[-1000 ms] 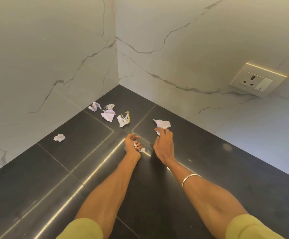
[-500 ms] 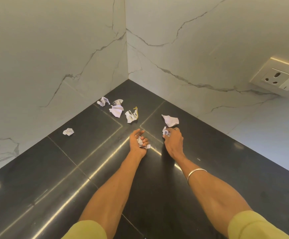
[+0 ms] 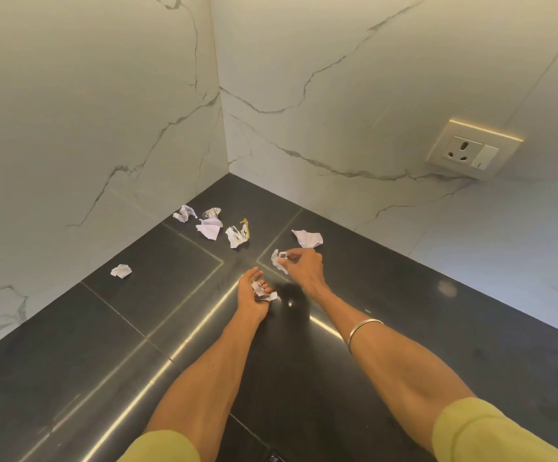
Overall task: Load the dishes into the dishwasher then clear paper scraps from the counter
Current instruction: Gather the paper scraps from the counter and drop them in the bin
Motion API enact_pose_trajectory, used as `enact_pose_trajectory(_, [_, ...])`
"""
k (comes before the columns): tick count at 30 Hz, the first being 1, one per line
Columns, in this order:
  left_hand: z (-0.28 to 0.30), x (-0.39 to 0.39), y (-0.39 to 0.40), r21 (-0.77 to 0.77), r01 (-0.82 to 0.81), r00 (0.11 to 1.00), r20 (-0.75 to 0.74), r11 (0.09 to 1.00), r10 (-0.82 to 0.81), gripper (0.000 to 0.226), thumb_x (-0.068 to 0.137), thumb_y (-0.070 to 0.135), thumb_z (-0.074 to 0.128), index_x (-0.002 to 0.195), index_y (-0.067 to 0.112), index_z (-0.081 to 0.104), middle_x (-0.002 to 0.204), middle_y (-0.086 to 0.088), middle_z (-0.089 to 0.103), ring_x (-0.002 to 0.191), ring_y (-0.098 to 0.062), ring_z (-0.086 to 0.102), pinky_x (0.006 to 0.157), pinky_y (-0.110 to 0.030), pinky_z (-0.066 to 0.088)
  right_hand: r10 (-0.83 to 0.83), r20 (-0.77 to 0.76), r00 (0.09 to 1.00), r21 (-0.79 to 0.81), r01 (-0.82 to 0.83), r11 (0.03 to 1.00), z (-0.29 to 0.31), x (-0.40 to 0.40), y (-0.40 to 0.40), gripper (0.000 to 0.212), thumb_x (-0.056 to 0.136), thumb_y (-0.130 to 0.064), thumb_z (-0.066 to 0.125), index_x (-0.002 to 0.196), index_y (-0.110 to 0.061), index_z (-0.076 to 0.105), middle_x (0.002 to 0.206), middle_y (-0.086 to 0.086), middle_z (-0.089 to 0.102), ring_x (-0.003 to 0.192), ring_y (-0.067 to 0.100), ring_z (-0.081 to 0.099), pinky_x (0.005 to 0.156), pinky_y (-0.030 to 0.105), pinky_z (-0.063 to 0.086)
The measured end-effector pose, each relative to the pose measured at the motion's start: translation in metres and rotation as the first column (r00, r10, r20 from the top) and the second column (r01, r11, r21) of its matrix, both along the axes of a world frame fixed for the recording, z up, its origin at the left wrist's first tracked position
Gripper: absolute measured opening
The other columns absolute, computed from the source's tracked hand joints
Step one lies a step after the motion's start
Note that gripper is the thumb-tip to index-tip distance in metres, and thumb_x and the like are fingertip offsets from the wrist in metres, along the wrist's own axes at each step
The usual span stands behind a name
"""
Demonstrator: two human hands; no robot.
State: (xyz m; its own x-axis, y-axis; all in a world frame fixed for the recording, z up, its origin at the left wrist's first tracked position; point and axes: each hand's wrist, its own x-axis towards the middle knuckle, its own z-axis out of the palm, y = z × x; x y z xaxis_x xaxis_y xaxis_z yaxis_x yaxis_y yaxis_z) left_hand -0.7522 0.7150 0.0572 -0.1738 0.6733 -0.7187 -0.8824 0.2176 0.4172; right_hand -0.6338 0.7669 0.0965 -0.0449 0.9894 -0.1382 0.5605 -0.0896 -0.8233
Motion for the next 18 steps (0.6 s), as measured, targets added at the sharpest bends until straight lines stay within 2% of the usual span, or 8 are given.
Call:
enact_pose_trajectory(3, [0.004,0.005,-0.006,0.041,-0.018,1.0,-0.014,0.999,0.018,0.026,0.081,0.029,0.067,0.095,0.007,0.064,0.079,-0.009,0.064,0.063,-0.018,0.059,0.062,-0.028,0.047,0.125,-0.016,0.992,0.025,-0.125,0.992,0.007,-0.013,-0.009,0.031,0.076,-0.031,0.081,0.102,-0.015,0.078,0.095,0.001,0.076,0.086,0.008,0.069,0.084,0.028,0.058])
enact_pose_trajectory(4, [0.009,0.006,-0.006,0.073,-0.029,1.0,0.005,0.997,0.029,0.026,0.085,0.032,0.065,0.096,0.008,0.066,0.085,-0.009,0.067,0.069,-0.02,0.063,0.065,-0.03,0.05,0.161,-0.013,0.987,0.044,-0.16,0.986,0.008,-0.016,-0.013,0.028,0.075,-0.032,0.081,0.098,-0.017,0.079,0.09,-0.001,0.076,0.083,0.006,0.07,0.08,0.027,0.058])
enact_pose_trajectory(7, [0.015,0.003,-0.005,0.147,-0.032,0.998,0.066,0.989,0.023,0.036,0.096,0.04,0.052,0.081,0.01,0.064,0.07,-0.009,0.07,0.063,-0.022,0.069,0.059,-0.028,0.057,0.268,0.004,0.963,0.05,-0.268,0.962,0.009,-0.024,-0.03,0.014,0.076,-0.027,0.079,0.089,-0.02,0.08,0.08,-0.005,0.076,0.076,0.003,0.07,0.073,0.022,0.057])
enact_pose_trajectory(11, [0.014,0.001,-0.008,0.101,-0.033,0.996,0.088,0.994,0.024,0.041,0.088,0.048,0.06,0.083,0.007,0.062,0.067,-0.008,0.067,0.064,-0.023,0.068,0.067,-0.034,0.057,0.352,0.163,0.922,0.1,-0.37,0.924,-0.002,-0.03,-0.043,0.015,0.073,-0.018,0.077,0.086,-0.024,0.08,0.071,-0.013,0.069,0.065,0.0,0.063,0.066,0.014,0.048])
enact_pose_trajectory(15, [0.012,0.001,-0.014,0.035,0.002,0.996,0.093,0.999,-0.005,0.034,0.086,0.04,0.066,0.078,0.007,0.062,0.061,-0.006,0.065,0.046,-0.019,0.063,0.048,-0.024,0.053,0.343,0.279,0.897,0.194,-0.402,0.895,-0.009,-0.029,-0.052,0.023,0.07,-0.013,0.075,0.089,-0.024,0.081,0.081,-0.012,0.074,0.066,-0.001,0.056,0.062,0.011,0.038])
enact_pose_trajectory(17, [0.01,0.002,-0.013,0.018,0.018,0.997,0.076,1.0,-0.019,0.029,0.086,0.035,0.064,0.073,0.01,0.059,0.058,-0.003,0.063,0.044,-0.016,0.06,0.045,-0.021,0.049,0.357,0.351,0.866,0.188,-0.438,0.879,-0.011,-0.028,-0.049,0.025,0.073,-0.012,0.074,0.093,-0.025,0.08,0.084,-0.009,0.075,0.071,0.001,0.052,0.065,0.016,0.042])
enact_pose_trajectory(18, [0.009,0.003,-0.01,0.002,0.024,0.999,0.04,1.0,-0.024,0.027,0.087,0.032,0.062,0.069,0.012,0.056,0.053,-0.002,0.06,0.041,-0.015,0.057,0.043,-0.019,0.046,0.39,0.348,0.852,0.15,-0.462,0.874,-0.012,-0.027,-0.045,0.026,0.075,-0.011,0.073,0.096,-0.025,0.08,0.087,-0.006,0.075,0.076,0.004,0.058,0.069,0.021,0.048])
